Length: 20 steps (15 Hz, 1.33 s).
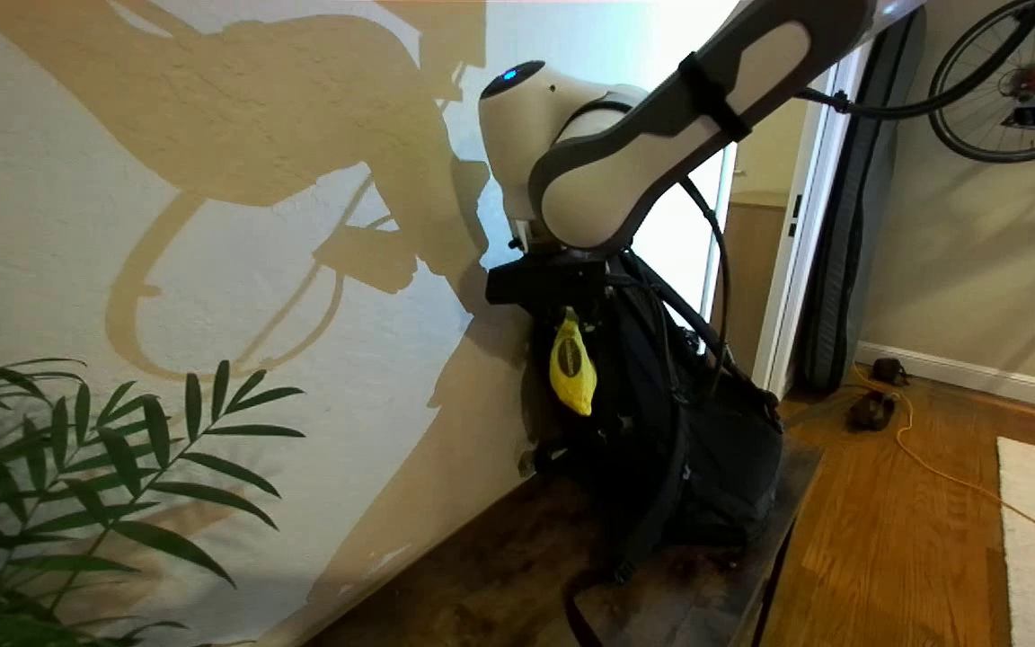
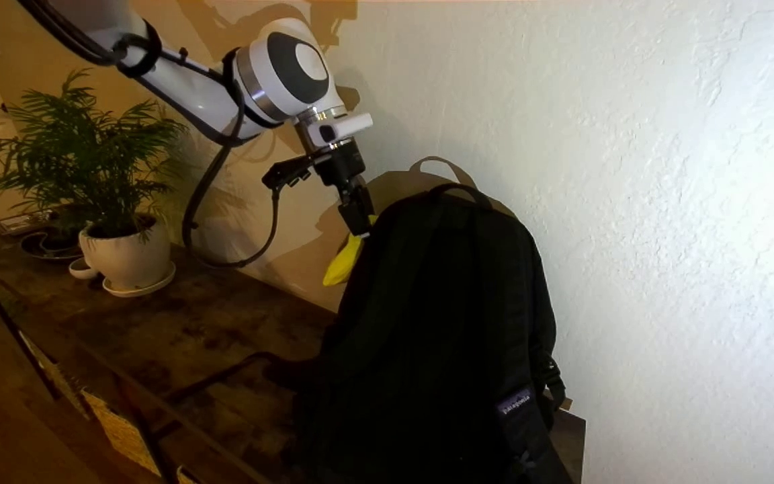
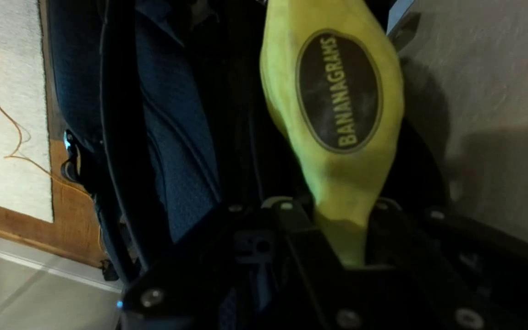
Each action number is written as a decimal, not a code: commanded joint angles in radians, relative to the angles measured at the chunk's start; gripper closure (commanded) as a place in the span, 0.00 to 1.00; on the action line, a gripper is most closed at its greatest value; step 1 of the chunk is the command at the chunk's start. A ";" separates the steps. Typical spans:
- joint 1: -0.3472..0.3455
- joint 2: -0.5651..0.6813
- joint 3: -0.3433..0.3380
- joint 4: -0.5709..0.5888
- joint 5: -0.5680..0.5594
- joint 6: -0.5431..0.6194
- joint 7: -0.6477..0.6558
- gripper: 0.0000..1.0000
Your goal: Put the banana purse in the backpack
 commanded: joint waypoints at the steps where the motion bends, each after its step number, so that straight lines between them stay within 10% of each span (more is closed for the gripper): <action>1: -0.048 0.043 0.030 0.071 0.089 -0.034 -0.094 0.93; 8: -0.055 0.105 0.011 0.170 0.168 -0.063 -0.147 0.93; 20: 0.022 0.182 -0.077 0.326 -0.044 -0.193 -0.185 0.93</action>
